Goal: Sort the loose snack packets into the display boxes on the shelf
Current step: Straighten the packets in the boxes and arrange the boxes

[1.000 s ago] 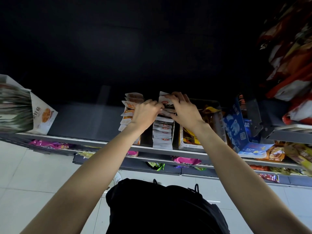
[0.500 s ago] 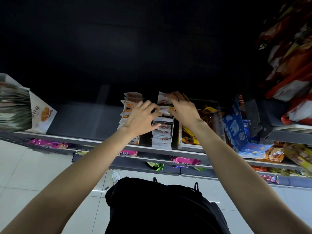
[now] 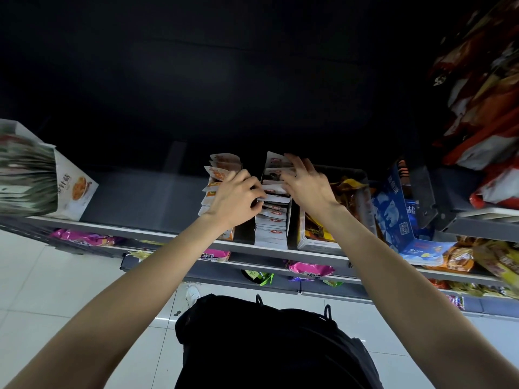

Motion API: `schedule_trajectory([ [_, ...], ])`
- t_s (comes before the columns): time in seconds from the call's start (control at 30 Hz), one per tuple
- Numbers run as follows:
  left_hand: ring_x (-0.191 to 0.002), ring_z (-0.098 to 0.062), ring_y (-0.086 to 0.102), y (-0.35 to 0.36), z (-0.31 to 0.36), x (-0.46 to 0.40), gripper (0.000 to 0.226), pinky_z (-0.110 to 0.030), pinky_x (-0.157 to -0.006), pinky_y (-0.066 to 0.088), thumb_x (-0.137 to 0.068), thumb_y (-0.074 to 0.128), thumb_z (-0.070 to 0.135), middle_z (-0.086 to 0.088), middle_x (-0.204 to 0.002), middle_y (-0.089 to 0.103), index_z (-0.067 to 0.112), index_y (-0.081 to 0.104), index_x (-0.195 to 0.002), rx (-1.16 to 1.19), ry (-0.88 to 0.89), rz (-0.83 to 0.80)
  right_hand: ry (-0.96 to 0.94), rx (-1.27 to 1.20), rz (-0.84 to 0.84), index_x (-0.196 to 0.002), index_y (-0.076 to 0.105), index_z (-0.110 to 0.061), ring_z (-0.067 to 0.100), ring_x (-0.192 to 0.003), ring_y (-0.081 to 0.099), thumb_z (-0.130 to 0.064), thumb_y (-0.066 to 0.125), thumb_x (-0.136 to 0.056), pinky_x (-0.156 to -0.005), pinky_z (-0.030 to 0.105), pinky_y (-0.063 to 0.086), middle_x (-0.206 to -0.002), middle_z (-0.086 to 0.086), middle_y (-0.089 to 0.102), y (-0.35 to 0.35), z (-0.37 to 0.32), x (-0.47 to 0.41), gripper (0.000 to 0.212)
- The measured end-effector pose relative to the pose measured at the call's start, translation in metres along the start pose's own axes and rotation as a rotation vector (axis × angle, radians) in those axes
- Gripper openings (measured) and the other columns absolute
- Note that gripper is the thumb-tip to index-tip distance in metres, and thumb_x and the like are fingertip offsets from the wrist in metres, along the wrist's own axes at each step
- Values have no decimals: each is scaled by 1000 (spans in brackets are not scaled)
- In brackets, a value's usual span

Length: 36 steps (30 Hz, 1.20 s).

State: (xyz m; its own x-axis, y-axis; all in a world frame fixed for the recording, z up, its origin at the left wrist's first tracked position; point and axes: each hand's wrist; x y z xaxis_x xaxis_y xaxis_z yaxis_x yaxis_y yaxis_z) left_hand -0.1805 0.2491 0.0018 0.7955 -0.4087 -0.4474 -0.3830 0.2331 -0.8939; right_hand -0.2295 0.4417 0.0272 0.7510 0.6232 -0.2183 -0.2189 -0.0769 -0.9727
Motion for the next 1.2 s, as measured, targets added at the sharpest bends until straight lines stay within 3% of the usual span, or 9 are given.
schedule_trajectory([
  [0.17,-80,-20,56,-3,5,-4,12,-30,-70,32,-71,76,28,5,-85,67,21,74,-81,-141,46,-89,7,6,1,-80,71,-18,24,-71,69,-10,85,-61,-44,26,49,-105,1,68,-7,1,-12,25],
  [0.27,-80,-19,56,-4,7,-6,21,-31,-70,36,-68,79,38,6,-85,68,24,75,-83,-217,52,-183,-26,7,22,-82,72,-17,28,-82,68,-17,79,-71,-53,33,53,-111,6,67,-7,5,-6,14],
  [0.4,-79,-19,56,-6,13,-10,20,-31,-70,31,-67,80,38,6,-79,66,23,74,-78,-265,48,-197,-43,44,-73,-91,73,-12,33,-102,62,-31,82,-67,-78,44,53,-122,12,61,-7,8,1,32],
  [0.47,-76,-19,56,-5,14,-10,16,-31,-69,30,-67,81,35,6,-75,65,22,73,-73,-267,40,-183,-16,76,-133,-89,73,-12,33,-101,62,-32,85,-61,-80,45,53,-123,13,60,-6,4,-1,36],
  [0.67,-76,-20,56,-2,15,-11,10,-30,-70,29,-71,79,29,5,-78,66,21,74,-76,-156,-24,-33,35,4,-116,-74,73,-12,33,-85,65,-10,83,-62,-77,43,52,-109,10,64,-8,-2,-9,15],
  [0.77,-81,-22,56,-6,10,-17,10,-31,-72,29,-79,71,29,4,-84,67,20,72,-83,-105,-69,97,76,-43,-141,-103,69,-13,33,-98,62,-13,65,-85,-93,42,41,-124,6,57,-20,3,-17,19],
  [0.87,-86,-24,57,-7,7,-22,12,-32,-74,31,-81,66,28,1,-91,67,18,70,-87,-72,-117,153,60,-107,-227,-132,49,-16,29,-122,48,-27,46,-98,-97,39,39,-139,3,45,-32,12,-26,35],
  [1.03,-86,-25,64,1,13,-22,17,-34,-71,51,-74,79,18,-5,-100,65,15,69,-87,42,-199,50,26,-319,-284,-137,38,-21,28,-122,46,-26,46,-97,-92,39,43,-140,4,39,-27,22,-28,41],
  [1.2,-94,-27,64,0,18,-29,38,-34,-75,53,-81,73,22,-11,-115,59,9,60,-114,236,-449,-49,140,-475,-123,-126,42,-23,24,-111,56,-25,56,-92,-88,39,44,-126,-1,54,-19,21,-20,36],
])
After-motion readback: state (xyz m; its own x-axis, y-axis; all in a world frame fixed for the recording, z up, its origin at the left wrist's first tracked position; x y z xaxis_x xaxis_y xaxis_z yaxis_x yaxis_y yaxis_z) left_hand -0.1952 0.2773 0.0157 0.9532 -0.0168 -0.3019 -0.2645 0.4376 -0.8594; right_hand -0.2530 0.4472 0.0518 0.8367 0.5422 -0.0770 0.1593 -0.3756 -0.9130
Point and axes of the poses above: each hand's wrist, its own x-axis away from the middle knuckle, its own y-axis out of the palm, z = x × y
